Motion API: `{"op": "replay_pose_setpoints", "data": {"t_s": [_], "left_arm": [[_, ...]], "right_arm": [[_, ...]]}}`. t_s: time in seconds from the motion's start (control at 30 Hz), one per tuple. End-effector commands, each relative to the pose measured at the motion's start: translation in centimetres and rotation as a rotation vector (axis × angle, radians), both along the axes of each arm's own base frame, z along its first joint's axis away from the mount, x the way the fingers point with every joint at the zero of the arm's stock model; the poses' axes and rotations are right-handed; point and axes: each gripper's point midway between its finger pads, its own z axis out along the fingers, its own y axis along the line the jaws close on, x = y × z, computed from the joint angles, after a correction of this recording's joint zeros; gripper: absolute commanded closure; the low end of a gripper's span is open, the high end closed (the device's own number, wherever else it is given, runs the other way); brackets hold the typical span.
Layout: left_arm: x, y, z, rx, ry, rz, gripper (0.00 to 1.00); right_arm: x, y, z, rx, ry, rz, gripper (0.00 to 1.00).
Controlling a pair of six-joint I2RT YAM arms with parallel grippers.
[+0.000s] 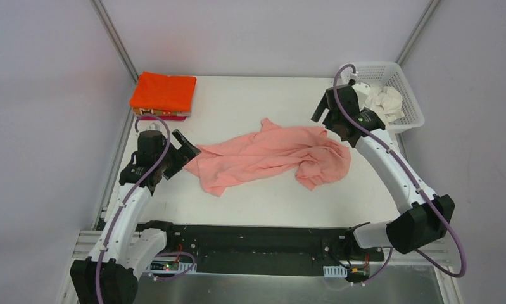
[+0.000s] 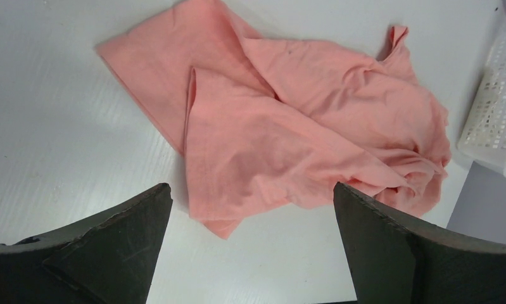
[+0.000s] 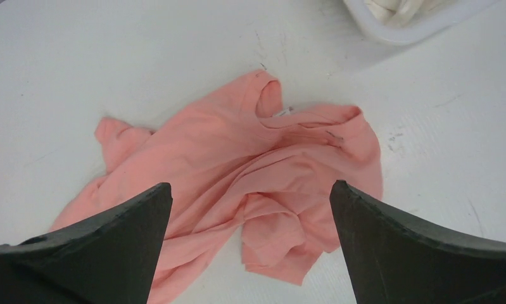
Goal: Fold and stack the t-shirts
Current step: Move the tshirt to the center of the board, then flatten out the tshirt
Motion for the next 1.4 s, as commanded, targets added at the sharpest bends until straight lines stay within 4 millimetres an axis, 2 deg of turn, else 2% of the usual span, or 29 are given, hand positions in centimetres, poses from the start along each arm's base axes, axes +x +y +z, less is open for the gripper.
{"op": "replay_pose_setpoints", "data": {"t_s": [0.0, 0.07, 0.2, 0.33, 0.43, 0.47, 0.6, 0.7, 0.8, 0.93, 1.1, 1.17, 1.23, 1.27, 1.3, 1.33, 1.37], "left_arm": [[0.2, -2.1, -0.1, -0.06, 0.041, -0.084, 0.0], [-0.2, -3.0, -0.7, -0.06, 0.068, -0.123, 0.0], [-2.5, -4.4, -2.8, -0.002, 0.171, -0.183, 0.0], [-4.6, -4.3, -5.0, 0.019, 0.263, -0.164, 0.0], [-5.8, -3.1, -7.1, 0.052, 0.308, -0.113, 0.0], [-6.0, -2.9, -7.6, 0.059, 0.32, -0.097, 0.03], [-6.4, -2.7, -8.9, 0.062, 0.369, -0.081, 0.19], [-5.9, -2.5, -9.4, 0.081, 0.373, -0.067, 0.3], [-5.3, -3.2, -9.7, 0.046, 0.35, -0.084, 0.39], [-5.1, -4.1, -10.8, 0.008, 0.334, -0.111, 0.44], [-4.5, -4.3, -12.1, 0.003, 0.315, -0.12, 0.46], [-4.0, -5.0, -12.2, -0.019, 0.291, -0.146, 0.52], [-3.3, -5.9, -12.1, -0.054, 0.25, -0.18, 0.63], [-3.0, -6.3, -12.1, -0.072, 0.228, -0.196, 0.71], [-2.7, -6.8, -12.0, -0.092, 0.206, -0.212, 0.9], [-2.5, -7.2, -11.8, -0.11, 0.188, -0.229, 1.0], [-2.2, -7.6, -11.6, -0.124, 0.167, -0.245, 1.0]], "right_arm": [[-2.5, -2.6, 0.9, -0.077, -0.027, -0.054, 0.0], [-4.1, -2.8, -0.4, -0.067, -0.005, -0.041, 0.0], [-7.4, -3.4, -3.5, -0.012, 0.033, -0.058, 0.0], [-10.2, -3.3, -6.5, 0.077, 0.04, -0.053, 0.0], [-11.4, -3.2, -8.2, 0.129, 0.025, -0.059, 0.0], [-11.6, -3.4, -8.5, 0.129, 0.016, -0.063, 0.0], [-12.1, -4.9, -9.7, 0.108, -0.017, -0.133, 0.0], [-11.9, -4.9, -10.4, 0.116, -0.024, -0.14, 0.0], [-11.7, -5.0, -10.6, 0.115, -0.025, -0.159, 0.0], [-11.3, -5.1, -10.7, 0.106, -0.033, -0.172, 0.0], [-10.7, -3.9, -11.7, 0.133, 0.001, -0.14, 0.0], [-10.5, -3.7, -12.4, 0.139, 0.015, -0.146, 0.0], [-10.1, -3.6, -13.2, 0.143, 0.028, -0.154, 0.0], [-9.9, -3.5, -13.6, 0.151, 0.033, -0.16, 0.0], [-9.8, -3.3, -13.9, 0.163, 0.042, -0.162, 0.0], [-9.6, -3.3, -14.2, 0.174, 0.049, -0.169, 0.0], [-9.4, -3.5, -14.3, 0.179, 0.056, -0.187, 0.0]]}}
